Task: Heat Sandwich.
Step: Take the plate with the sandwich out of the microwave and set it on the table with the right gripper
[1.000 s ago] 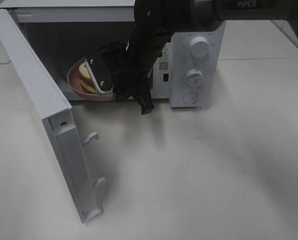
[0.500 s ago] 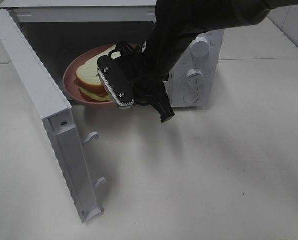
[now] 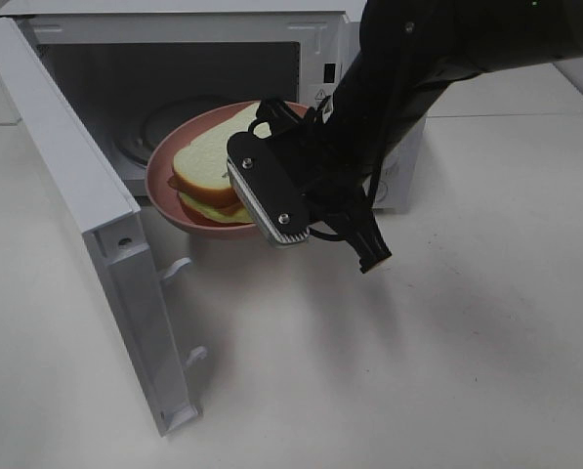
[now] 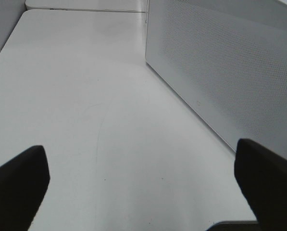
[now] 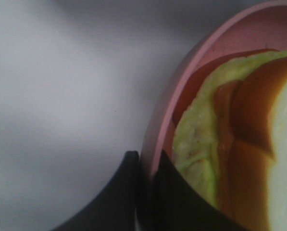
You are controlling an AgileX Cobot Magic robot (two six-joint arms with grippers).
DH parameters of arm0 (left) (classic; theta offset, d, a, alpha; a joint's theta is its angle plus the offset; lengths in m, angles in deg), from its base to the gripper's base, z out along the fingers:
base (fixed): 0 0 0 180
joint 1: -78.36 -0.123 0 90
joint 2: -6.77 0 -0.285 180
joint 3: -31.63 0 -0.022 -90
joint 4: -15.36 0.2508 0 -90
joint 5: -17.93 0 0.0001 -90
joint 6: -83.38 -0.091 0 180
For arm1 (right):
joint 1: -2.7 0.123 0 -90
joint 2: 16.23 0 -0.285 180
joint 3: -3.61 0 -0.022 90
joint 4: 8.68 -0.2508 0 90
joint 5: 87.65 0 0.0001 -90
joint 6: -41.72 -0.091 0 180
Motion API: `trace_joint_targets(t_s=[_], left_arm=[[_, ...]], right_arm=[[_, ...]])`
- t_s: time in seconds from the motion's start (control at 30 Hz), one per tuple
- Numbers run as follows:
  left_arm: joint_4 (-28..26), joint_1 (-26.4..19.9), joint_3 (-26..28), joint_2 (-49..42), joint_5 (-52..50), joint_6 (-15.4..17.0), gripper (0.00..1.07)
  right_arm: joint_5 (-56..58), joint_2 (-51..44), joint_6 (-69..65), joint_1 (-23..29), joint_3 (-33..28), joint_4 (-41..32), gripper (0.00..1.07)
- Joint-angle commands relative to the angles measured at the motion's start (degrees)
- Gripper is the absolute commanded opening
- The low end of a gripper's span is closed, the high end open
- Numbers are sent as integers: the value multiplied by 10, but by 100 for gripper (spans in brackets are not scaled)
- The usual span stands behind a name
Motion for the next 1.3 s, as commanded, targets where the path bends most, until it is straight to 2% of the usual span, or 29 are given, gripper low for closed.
trace_joint_targets(t_s=[0.03,0.8,1.3], left_arm=[[-4,-2,-1,-3,-7,2,98],[-4,-2,-1,-3,-7,2,98],[-4,-2,-1,-3,-7,2,98]], right_arm=[[-16,-27,-7,-5,-18,-9,0],[-33,-229,-16,-5,-241,-10,0],[-25,-370,-79,-5,-345,8,1]])
